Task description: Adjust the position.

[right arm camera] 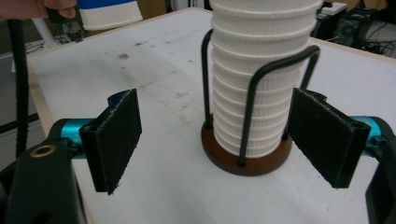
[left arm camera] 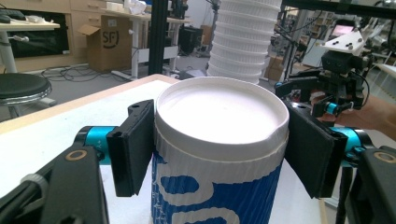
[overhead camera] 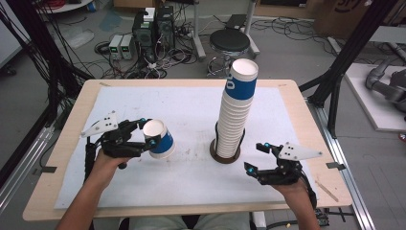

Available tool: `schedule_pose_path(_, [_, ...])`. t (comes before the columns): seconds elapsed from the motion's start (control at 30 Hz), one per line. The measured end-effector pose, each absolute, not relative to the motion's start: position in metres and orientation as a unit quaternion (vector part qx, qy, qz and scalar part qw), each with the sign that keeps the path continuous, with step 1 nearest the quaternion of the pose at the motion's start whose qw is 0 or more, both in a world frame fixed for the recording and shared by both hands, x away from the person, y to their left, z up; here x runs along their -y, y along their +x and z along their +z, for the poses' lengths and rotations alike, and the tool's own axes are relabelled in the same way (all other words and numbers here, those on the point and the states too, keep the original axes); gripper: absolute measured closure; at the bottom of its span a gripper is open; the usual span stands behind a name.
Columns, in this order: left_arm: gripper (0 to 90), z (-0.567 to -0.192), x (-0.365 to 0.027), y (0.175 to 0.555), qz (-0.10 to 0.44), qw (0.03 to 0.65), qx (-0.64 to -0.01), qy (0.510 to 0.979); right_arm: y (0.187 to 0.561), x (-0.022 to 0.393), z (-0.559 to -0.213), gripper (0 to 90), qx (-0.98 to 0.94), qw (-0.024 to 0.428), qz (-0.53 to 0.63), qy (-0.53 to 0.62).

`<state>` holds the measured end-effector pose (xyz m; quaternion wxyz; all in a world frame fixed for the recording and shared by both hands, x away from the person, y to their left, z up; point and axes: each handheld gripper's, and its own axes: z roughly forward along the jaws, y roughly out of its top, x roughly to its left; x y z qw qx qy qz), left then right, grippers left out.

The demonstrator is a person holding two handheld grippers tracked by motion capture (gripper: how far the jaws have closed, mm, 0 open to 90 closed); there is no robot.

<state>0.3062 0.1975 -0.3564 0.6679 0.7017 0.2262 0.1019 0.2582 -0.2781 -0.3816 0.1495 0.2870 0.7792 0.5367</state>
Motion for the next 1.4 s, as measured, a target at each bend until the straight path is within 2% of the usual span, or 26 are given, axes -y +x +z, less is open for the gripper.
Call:
schedule_pose_path(0.73, [29.6, -0.362, -0.187, 0.299, 0.083, 0.661, -0.211, 0.715, 0.264, 0.214, -0.379, 18.4, -0.8, 0.077, 0.558, 0.206])
schedule_pose_path(1.4, [29.7, -0.355, -0.158, 0.292, 0.06, 0.666, -0.174, 0.722, 0.271, 0.165, -0.382, 18.4, -0.81, 0.062, 0.559, 0.167])
